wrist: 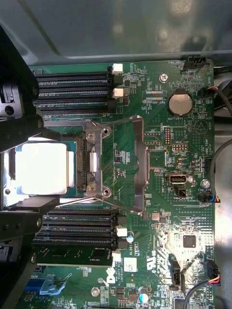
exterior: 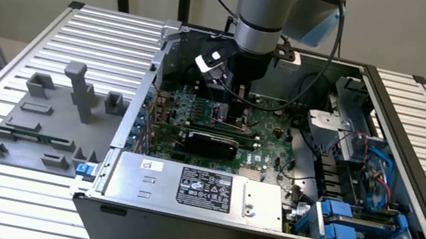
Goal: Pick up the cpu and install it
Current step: 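Place the cpu into insertion slot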
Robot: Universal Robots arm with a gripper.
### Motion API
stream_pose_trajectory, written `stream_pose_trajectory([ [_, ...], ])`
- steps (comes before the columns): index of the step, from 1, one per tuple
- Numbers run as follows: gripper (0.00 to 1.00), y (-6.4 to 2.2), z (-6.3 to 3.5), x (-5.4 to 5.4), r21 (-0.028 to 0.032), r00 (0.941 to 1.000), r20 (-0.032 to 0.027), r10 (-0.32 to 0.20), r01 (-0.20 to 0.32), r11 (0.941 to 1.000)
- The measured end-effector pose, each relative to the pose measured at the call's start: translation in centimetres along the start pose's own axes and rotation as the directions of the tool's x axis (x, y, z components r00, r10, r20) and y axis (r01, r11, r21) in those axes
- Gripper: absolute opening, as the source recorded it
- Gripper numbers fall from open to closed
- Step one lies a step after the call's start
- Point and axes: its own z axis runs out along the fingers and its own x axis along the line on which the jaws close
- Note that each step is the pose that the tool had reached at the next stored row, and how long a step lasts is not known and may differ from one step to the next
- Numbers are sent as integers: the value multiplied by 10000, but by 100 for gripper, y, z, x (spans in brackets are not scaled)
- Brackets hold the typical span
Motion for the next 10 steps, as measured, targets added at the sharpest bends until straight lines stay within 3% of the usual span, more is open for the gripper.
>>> stream_pose_trajectory([
  [10,54,-1,54,10,-18,10000,1,1,-1,10000],
])
